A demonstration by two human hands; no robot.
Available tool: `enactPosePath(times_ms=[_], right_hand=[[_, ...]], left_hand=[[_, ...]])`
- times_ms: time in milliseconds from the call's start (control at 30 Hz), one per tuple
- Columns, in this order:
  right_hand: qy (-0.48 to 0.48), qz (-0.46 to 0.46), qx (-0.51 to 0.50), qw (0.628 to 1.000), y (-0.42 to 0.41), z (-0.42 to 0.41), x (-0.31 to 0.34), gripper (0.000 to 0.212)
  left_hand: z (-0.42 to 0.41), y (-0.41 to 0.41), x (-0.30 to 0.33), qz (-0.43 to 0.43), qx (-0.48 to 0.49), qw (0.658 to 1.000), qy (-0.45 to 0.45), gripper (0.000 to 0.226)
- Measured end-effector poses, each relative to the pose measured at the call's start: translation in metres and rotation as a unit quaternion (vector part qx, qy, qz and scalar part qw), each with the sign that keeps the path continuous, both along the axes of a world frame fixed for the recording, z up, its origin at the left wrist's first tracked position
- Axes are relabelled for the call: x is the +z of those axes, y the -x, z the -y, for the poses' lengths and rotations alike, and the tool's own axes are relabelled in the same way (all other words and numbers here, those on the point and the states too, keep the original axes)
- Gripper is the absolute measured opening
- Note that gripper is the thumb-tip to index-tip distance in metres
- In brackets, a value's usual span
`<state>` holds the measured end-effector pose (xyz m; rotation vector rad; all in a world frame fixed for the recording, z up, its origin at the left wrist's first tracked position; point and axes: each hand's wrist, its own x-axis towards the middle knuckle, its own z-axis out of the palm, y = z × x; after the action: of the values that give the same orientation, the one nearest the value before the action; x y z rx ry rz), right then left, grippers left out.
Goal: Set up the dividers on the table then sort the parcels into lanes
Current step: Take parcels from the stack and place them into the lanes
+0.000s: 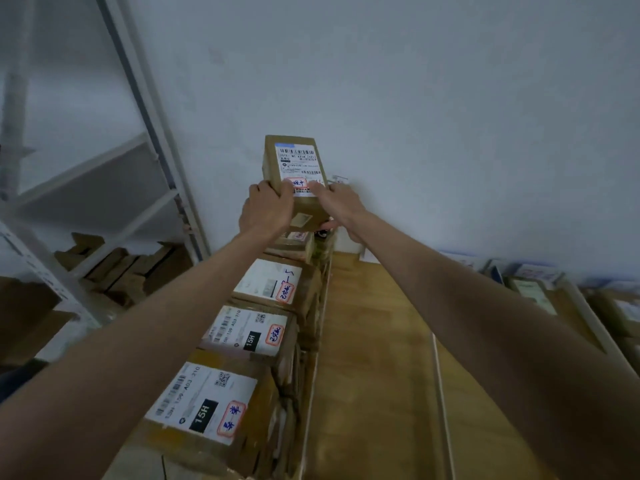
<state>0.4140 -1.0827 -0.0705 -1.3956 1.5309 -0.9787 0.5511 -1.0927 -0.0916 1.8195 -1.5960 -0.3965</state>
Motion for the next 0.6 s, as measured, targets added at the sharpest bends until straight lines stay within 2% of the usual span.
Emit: enactPosePath(times_ms=[100,267,333,400,467,600], right_hand=[[0.014,-0.005,-0.049,0.999,0.017,-0.018,0.005,0.051],[0.011,-0.028,-0.148,0.989,0.064,-0.060,0.007,0.044],[0.011,-0.044,-0.184,0.982,0.087,-0.080,0.003,0.037],[0.001,-0.052,-0.217,0.975,0.110,-0.100,-0.006,0.041],[-0.011,-0.051,-0.238,0.970,0.132,-0.120,-0.019,0.044],[-0.064,-0.064,-0.281,0.956,0.173,-0.155,-0.049,0.049]], left_hand=[[-0.005,0.012,0.012,0.026,-0.064,0.998,0.009,0.064],[-0.027,0.049,0.021,0.023,-0.191,0.981,-0.001,0.061],[-0.039,0.065,0.020,0.048,-0.216,0.975,0.001,0.061],[-0.049,0.079,0.017,0.071,-0.244,0.967,0.010,0.068],[-0.058,0.091,0.009,0.123,-0.275,0.953,0.013,0.076],[-0.075,0.121,-0.016,0.265,-0.317,0.911,0.010,0.061]])
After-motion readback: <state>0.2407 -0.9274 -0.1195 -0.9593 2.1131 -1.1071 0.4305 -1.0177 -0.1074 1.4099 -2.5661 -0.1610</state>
